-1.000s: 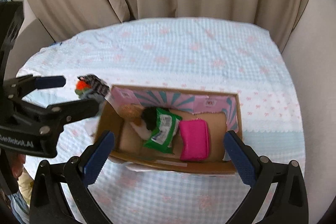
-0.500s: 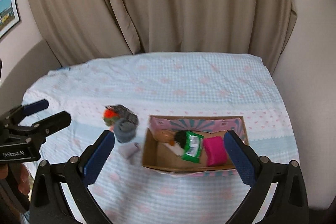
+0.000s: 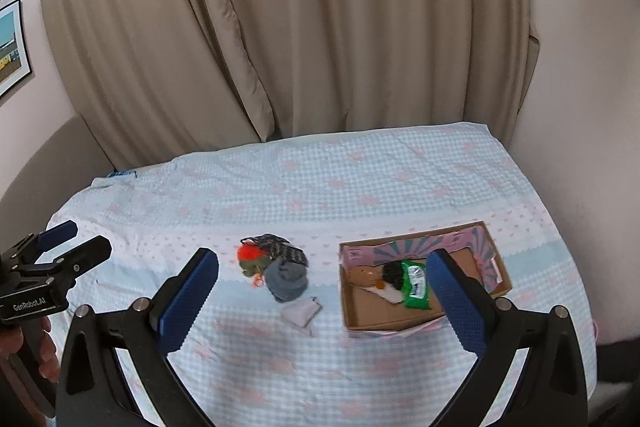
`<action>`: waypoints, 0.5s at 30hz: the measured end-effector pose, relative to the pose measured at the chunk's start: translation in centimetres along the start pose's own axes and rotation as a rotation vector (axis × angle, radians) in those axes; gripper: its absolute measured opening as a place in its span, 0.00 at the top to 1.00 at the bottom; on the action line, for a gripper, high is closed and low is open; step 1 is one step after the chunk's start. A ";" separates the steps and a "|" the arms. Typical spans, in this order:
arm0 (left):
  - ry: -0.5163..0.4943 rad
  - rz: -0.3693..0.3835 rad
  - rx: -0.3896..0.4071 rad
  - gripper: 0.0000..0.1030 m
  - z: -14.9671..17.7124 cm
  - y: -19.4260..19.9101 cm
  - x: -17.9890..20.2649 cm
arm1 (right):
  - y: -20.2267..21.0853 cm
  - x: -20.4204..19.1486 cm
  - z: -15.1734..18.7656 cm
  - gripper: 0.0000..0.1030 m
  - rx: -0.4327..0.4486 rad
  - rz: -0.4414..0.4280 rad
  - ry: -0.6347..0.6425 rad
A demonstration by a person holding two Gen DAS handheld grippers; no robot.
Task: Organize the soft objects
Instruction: 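Withdraw both open tools from the box toward the sock and cloth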
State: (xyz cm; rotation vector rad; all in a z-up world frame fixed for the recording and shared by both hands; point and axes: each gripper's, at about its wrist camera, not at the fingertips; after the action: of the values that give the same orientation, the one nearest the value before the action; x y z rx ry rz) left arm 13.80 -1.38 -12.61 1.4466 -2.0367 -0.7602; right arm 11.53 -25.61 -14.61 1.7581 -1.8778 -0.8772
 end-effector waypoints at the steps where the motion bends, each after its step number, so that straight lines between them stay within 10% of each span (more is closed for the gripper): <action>1: -0.007 0.011 0.001 0.00 0.0 -0.1 -0.6 | -0.2 -0.8 0.3 0.00 0.009 0.006 -0.006; 15: -0.137 0.171 -0.060 0.00 0.9 -8.7 -4.8 | -6.8 -6.6 6.8 0.00 0.007 0.069 -0.033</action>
State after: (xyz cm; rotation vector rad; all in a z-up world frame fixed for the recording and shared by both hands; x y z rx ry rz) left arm 20.33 0.97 -19.85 1.1983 -2.1883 -0.8604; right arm 12.52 -18.04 -23.35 1.6822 -1.9523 -0.8801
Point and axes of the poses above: each gripper's, at about its wrist camera, not at the fingertips, and y roughly against the way its jaws point, x to its right, z to its underside, and after that the axes turned 3 degrees about -x, right-handed
